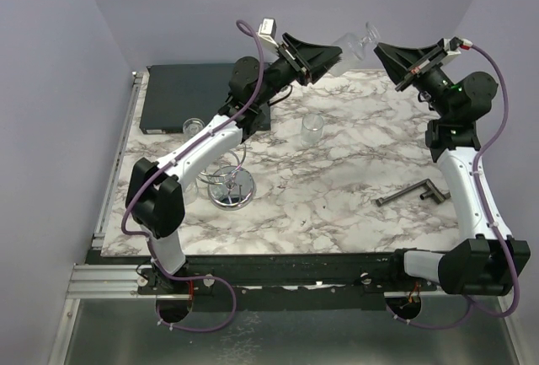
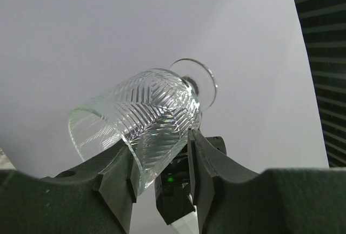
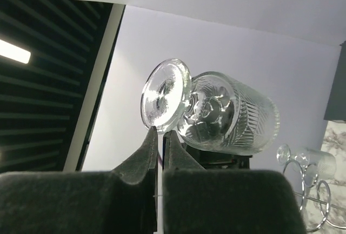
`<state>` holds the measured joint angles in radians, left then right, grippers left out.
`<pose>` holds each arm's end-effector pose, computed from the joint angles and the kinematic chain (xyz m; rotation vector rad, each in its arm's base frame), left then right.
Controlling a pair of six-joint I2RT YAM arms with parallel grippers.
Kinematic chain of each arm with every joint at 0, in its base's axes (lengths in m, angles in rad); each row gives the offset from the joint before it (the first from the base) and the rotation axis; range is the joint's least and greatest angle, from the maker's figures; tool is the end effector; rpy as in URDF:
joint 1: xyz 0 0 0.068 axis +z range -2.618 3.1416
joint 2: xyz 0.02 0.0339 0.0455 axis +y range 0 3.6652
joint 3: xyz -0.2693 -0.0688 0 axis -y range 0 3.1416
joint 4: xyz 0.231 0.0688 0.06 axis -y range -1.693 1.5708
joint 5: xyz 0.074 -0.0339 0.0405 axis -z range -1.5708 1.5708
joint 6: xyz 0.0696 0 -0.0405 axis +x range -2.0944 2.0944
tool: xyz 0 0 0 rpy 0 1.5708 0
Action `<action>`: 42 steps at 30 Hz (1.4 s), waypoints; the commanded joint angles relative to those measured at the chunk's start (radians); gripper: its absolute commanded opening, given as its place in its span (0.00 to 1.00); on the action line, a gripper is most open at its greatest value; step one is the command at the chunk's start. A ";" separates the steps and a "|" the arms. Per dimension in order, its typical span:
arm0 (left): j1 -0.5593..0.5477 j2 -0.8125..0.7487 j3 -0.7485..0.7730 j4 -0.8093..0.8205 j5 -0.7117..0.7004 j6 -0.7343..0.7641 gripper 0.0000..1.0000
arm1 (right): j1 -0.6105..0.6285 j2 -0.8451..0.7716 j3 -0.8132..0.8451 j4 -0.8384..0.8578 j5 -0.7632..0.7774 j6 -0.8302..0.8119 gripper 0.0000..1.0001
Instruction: Take the wine glass off the wine glass rack
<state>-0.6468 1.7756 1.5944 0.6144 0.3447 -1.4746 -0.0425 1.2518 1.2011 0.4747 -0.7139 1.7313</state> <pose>0.3365 -0.2836 0.4531 -0.2127 1.4264 -2.0179 0.2864 0.0334 0.4695 0.5322 1.4004 1.8231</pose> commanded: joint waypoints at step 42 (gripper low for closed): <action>-0.367 0.072 0.590 -1.545 -0.571 0.916 0.00 | -0.022 -0.031 0.066 -1.113 0.547 -0.953 1.00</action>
<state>-0.9783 1.7889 2.1628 -0.7883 -0.1093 -0.6479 -0.0540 1.2095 1.2766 -0.6174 -0.1955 0.8268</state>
